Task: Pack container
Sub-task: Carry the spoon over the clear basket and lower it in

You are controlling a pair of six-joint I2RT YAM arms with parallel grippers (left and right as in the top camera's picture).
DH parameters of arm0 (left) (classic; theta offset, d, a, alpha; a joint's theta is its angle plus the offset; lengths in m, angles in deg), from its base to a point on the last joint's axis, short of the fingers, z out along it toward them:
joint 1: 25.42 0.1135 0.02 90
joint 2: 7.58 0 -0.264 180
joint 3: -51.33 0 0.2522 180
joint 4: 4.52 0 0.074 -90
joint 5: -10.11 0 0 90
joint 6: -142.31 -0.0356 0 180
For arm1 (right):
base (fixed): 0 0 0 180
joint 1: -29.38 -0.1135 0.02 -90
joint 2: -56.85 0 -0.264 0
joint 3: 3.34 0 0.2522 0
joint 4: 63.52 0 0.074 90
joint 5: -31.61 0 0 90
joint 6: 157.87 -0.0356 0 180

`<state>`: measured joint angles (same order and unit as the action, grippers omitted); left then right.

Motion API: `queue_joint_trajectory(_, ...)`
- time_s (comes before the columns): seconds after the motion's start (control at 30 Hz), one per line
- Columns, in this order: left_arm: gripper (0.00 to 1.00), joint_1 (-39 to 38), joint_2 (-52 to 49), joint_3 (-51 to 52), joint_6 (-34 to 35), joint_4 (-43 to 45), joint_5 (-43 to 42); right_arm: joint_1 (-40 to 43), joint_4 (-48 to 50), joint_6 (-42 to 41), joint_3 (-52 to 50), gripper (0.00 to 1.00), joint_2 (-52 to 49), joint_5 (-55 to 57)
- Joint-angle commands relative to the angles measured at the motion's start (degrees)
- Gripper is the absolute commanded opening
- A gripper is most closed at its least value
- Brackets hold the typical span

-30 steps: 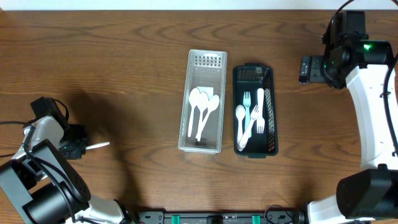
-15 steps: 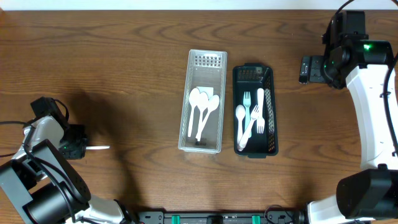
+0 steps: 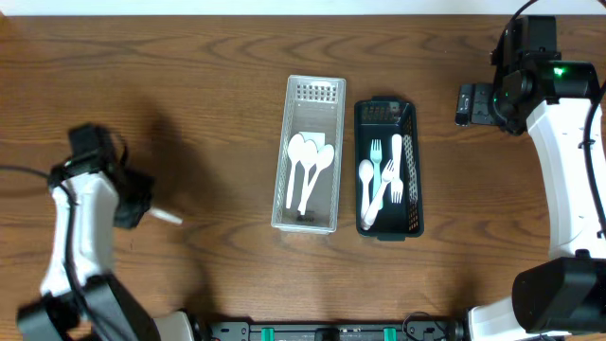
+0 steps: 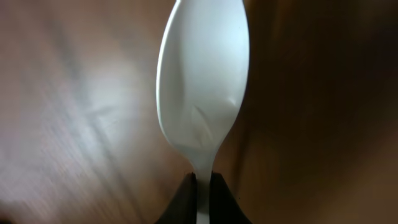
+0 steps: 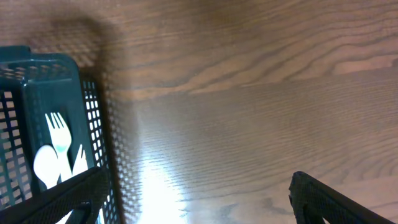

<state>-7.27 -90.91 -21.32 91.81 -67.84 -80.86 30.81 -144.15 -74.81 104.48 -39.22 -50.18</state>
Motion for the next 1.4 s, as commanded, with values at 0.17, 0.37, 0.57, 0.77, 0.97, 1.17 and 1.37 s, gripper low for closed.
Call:
queue_joint_trajectory(0.17, 0.06, -24.48, 6.25, -11.08, -10.86, -1.57, 0.11, 0.44, -0.31, -0.09, -0.09, 0.96, 0.04, 0.35)
queue_joint_trajectory(0.37, 0.06, -39.15, 5.16, -11.47, -15.06, 2.89, 0.11, 0.42, -0.28, -0.72, -0.09, 0.97, 0.04, 0.33)
queue_joint_trajectory(0.57, 0.06, -49.46, 0.13, -11.47, -31.08, 6.01, 0.15, 0.42, -0.28, -0.72, -0.09, 0.97, 0.04, 0.31)
queue_joint_trajectory(0.77, 0.06, -51.89, -8.04, -11.47, -33.94, 7.04, 0.28, 0.42, -0.72, -0.72, -0.09, 0.97, 0.04, 0.33)
queue_joint_trajectory(0.97, 0.06, -51.89, -12.63, -11.47, -37.92, 7.13, 0.09, 0.42, -0.74, -0.72, -0.09, 0.97, 0.04, 0.33)
queue_joint_trajectory(1.17, 0.47, -51.87, -12.48, -11.56, -39.43, 8.81, 0.13, 0.44, -0.68, -0.7, -0.09, 0.97, 0.04, 0.35)
queue_joint_trajectory(1.37, 0.71, -51.6, -9.05, -15.21, -39.67, 8.57, 0.48, 0.44, -0.5, -0.68, -0.09, 0.97, 0.04, 0.35)
